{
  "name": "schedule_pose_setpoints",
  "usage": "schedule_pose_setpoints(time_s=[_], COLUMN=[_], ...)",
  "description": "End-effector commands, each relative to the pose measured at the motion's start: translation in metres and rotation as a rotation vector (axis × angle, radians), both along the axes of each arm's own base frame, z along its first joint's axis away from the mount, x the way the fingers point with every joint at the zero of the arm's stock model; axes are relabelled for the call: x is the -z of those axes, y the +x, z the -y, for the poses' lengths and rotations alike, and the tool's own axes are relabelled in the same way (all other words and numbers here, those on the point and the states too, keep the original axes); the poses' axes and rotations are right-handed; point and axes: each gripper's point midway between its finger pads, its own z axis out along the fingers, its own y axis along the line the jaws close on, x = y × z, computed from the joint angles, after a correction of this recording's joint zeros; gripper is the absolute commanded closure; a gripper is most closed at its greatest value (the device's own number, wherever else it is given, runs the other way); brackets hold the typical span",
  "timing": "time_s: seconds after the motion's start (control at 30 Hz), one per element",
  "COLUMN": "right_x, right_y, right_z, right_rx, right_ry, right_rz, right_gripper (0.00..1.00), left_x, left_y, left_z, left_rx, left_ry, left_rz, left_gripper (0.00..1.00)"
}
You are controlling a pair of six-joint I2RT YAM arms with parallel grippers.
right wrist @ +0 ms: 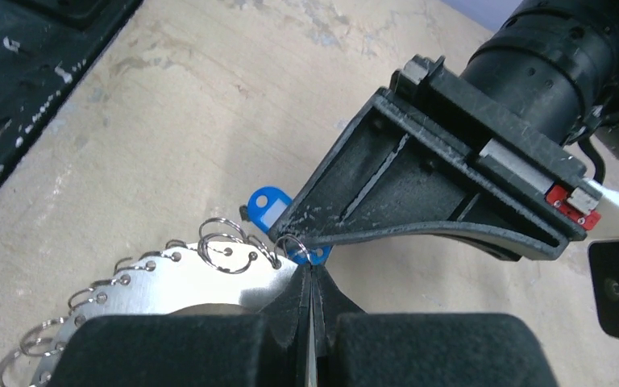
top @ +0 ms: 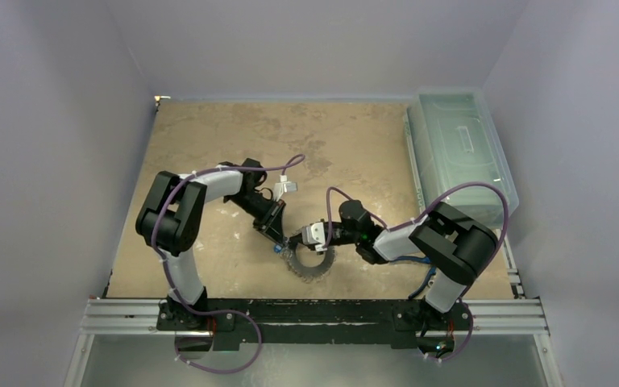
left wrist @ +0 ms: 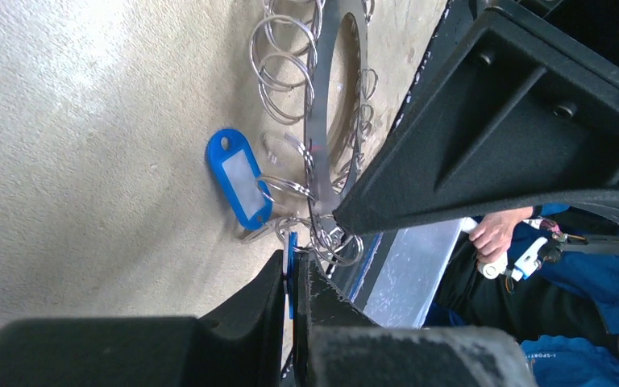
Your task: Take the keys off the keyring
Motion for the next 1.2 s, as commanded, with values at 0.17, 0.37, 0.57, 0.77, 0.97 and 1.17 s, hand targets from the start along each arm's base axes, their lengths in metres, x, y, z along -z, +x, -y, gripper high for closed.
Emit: schedule_pose_setpoints(time_s=[0.17,0.37,0.57,0.77,0.97,1.17], right_x=[-0.007,-0.002,-0.001,-0.001,-0.002,0.0], right_y=[0.011,0.006,0.007,0.008,0.017,0.022], right_z=[0.017,0.023,0.024,0.025,0.028,0.029], right_rx=[-0.029,-0.039,-0.039,-0.029,0.023,0.053], right_ry=[-0.023,-0.044,-0.053,-0.05,-0.04,-0.056], right_rz=[0.095,0.107,0.119,0.133,0.181,0.156], right_gripper=[1.0,1.0,1.0,1.0,1.0,0.91], left_x=[-0.02,-0.03,-0.043,-0.054,-0.059,-0.059], left_y=[0.006,0.009,0.004,-0.001,-0.003,-0.005], left_z=[0.001,-0.001,0.001,0.004,0.004,0.005], left_rx=[-0.015,-0.014,0.011,0.035,0.048,0.055], left_ry=[-0.056,-0.077,-0.13,-0.177,-0.199,-0.204], left_rz=[0.094,0.134,0.148,0.152,0.154,0.153], left_gripper=[1.0,1.0,1.0,1.0,1.0,1.0])
